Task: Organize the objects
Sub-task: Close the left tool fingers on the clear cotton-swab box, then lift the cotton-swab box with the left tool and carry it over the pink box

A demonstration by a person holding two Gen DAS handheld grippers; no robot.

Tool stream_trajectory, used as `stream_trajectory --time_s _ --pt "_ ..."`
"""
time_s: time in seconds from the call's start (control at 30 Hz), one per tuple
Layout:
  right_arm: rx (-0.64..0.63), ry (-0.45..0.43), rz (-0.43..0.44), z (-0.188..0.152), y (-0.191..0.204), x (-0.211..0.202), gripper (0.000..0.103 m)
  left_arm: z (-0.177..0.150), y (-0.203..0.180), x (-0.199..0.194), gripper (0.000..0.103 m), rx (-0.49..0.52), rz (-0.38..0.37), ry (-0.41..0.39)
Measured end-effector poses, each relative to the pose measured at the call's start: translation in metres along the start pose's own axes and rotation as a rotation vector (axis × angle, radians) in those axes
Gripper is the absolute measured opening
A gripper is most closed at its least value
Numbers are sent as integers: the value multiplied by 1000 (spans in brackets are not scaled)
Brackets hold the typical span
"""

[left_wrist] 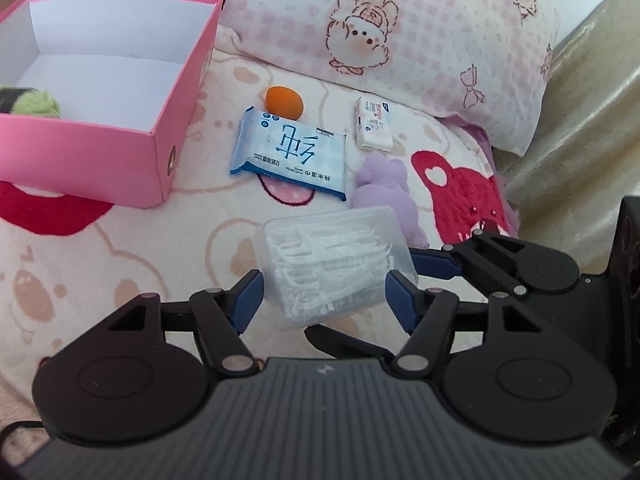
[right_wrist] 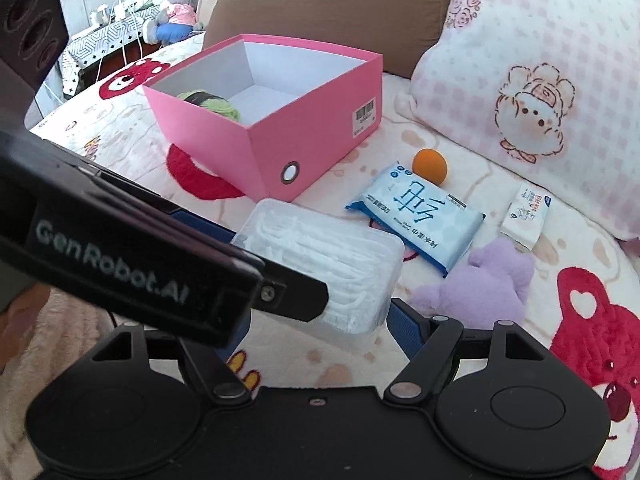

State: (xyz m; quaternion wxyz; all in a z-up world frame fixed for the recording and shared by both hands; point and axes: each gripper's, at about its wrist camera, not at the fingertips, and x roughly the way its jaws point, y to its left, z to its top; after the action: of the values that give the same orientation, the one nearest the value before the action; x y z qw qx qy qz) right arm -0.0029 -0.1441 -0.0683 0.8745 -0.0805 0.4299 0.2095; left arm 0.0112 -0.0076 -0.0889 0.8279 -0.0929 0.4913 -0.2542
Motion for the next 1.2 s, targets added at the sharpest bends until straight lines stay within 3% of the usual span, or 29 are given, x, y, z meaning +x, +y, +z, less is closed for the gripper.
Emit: stream_trajectory --time_s 0.73,1.2 --pt "-29 29 18 25 36 -55 81 7 -6 -70 65 -15 -21 33" --pt "-63 -40 27 49 56 -76 82 18 1 -109 65 -13 -2 -32"
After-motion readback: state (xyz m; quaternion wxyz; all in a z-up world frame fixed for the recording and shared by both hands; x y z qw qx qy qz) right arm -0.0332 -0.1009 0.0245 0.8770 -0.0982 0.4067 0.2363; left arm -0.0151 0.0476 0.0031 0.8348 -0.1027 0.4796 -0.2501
